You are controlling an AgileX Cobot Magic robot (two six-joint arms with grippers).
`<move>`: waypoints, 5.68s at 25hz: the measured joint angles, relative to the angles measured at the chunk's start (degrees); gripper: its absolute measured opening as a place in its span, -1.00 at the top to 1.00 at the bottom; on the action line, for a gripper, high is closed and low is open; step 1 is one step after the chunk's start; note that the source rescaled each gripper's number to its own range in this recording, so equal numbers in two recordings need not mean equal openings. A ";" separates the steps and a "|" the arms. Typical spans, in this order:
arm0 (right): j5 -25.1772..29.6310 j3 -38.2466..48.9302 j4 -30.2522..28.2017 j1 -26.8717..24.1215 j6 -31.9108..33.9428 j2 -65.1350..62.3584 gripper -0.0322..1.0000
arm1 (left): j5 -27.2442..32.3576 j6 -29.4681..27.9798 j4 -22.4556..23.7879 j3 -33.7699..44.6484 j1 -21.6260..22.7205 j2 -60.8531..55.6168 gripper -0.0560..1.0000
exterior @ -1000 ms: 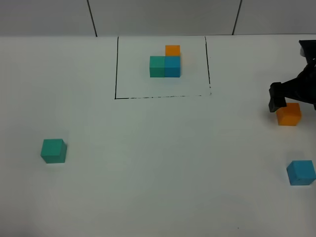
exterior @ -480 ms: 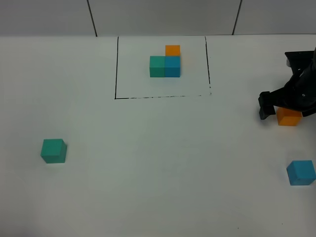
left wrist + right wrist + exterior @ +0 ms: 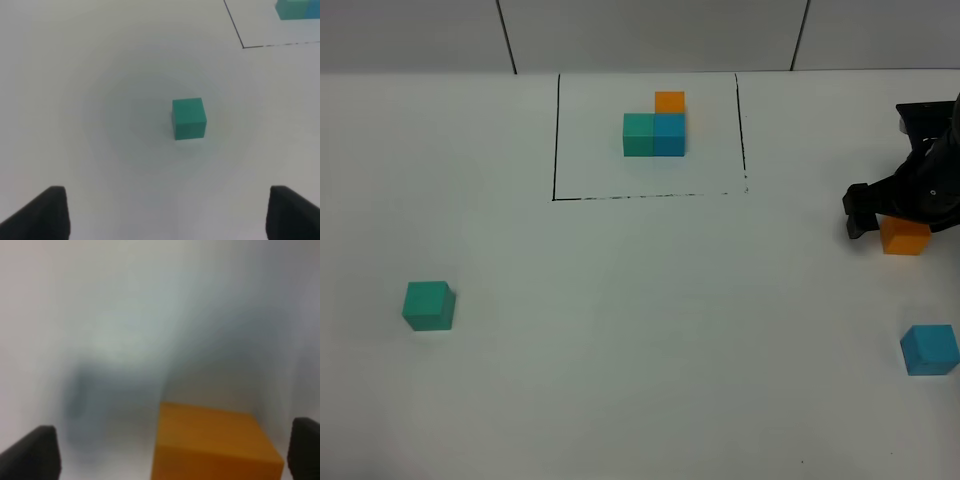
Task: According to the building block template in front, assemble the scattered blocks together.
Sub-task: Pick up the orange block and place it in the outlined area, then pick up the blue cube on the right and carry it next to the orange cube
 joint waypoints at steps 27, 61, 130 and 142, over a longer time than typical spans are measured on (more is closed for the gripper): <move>9.93 -10.96 -9.98 5.25 -0.11 1.74 0.89 | 0.00 0.00 0.00 0.00 0.00 0.00 -0.55; 25.34 -37.00 4.01 29.12 -56.82 19.36 0.89 | 0.00 0.00 0.00 0.00 0.00 0.00 -0.55; 14.23 27.04 -7.19 8.97 13.98 -40.92 -0.60 | 0.00 0.00 0.00 0.00 0.00 0.00 -0.55; 5.09 34.16 -2.31 2.72 11.92 -39.20 -0.60 | 0.00 0.00 0.00 0.00 0.00 0.00 -0.55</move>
